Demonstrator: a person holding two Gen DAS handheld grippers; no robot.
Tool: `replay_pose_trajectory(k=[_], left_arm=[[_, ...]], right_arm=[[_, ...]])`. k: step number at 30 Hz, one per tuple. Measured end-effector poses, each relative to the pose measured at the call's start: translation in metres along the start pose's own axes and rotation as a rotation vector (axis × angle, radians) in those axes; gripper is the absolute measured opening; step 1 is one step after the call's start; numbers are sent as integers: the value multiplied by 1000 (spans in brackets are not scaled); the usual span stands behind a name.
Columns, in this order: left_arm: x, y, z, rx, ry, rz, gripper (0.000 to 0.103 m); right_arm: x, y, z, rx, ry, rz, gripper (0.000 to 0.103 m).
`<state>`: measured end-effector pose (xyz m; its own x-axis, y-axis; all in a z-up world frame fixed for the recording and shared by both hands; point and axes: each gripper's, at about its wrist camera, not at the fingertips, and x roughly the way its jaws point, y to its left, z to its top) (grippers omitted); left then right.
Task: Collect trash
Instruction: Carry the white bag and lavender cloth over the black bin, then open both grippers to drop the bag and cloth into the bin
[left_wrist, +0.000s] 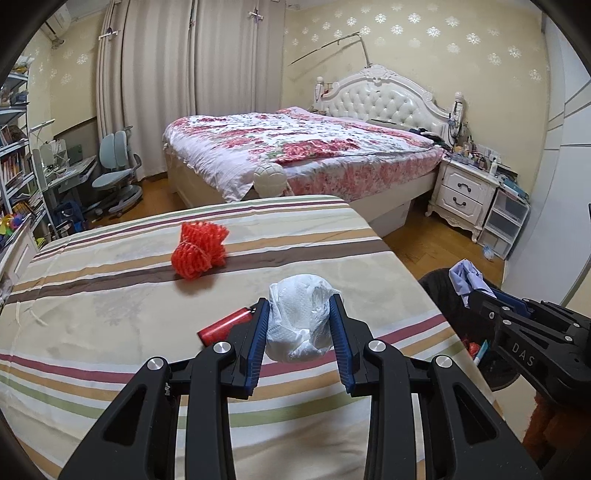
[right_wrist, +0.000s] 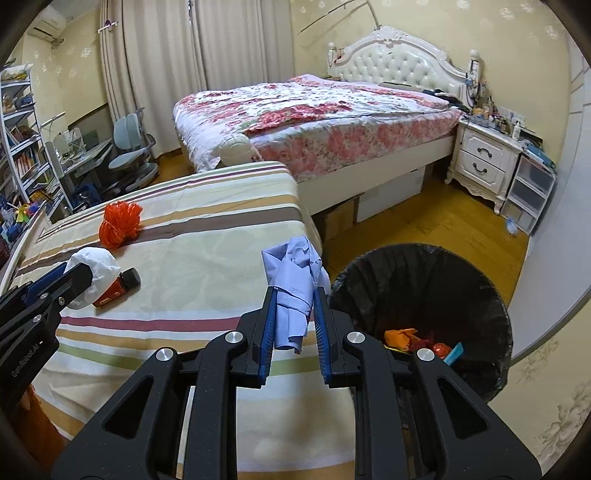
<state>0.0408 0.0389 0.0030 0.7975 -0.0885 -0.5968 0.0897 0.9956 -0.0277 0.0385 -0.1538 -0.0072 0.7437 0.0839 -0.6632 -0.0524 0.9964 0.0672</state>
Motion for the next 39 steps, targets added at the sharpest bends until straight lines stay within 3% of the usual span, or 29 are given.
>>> replay_pose_trajectory(k=[9,18,27,39], left_arm=[[18,-59,11,64,1,-87,34],[40,-114,15,139,12,-134,34],[64,-154,15,209,31,-140,34],[90,-177,14,252,66,-130,34]], right_arm=[[-5,-54,-2,74,-25,-106,19],[-3,-92,-9,129,-24,-152,19],[9,-116,-12,172,-13,-184,20],[22,-140,-16,208,13,-226,20]])
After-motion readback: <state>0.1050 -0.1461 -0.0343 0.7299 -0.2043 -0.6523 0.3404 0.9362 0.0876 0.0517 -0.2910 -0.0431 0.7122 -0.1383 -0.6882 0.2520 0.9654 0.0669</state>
